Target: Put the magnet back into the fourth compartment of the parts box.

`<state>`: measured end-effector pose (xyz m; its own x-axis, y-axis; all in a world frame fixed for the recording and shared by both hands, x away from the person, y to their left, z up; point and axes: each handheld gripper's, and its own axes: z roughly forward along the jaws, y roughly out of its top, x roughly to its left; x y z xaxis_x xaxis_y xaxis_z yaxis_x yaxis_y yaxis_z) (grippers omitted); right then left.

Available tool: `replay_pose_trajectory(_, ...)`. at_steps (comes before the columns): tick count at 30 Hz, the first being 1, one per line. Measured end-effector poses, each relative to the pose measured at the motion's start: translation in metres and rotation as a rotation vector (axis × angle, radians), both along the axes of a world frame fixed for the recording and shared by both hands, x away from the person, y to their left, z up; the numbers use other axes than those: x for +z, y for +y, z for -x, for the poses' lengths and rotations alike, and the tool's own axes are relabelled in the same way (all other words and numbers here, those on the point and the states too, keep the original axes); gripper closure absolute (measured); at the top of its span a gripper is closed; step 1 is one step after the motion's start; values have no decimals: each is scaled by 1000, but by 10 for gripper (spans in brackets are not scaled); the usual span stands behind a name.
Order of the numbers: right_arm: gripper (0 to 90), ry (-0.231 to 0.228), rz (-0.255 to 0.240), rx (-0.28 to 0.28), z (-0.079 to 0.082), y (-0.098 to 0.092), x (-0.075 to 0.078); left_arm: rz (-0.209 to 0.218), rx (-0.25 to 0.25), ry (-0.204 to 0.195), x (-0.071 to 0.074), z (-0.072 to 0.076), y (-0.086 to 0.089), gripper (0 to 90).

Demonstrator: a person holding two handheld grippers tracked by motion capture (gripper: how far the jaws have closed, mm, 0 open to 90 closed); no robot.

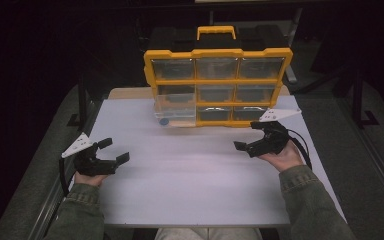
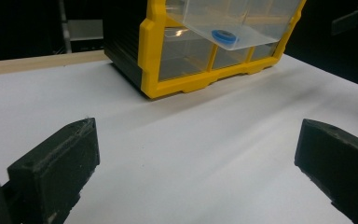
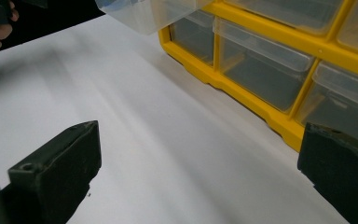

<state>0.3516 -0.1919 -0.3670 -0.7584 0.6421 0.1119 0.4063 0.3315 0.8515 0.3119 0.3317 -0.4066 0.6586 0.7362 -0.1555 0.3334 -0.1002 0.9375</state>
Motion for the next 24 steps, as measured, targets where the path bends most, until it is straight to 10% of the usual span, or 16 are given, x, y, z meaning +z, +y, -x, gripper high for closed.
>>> replay_pose_trajectory(24, 0, -17, -36, -92, 30, -30, -37, 1, 0, -4, 0, 0, 0, 0)
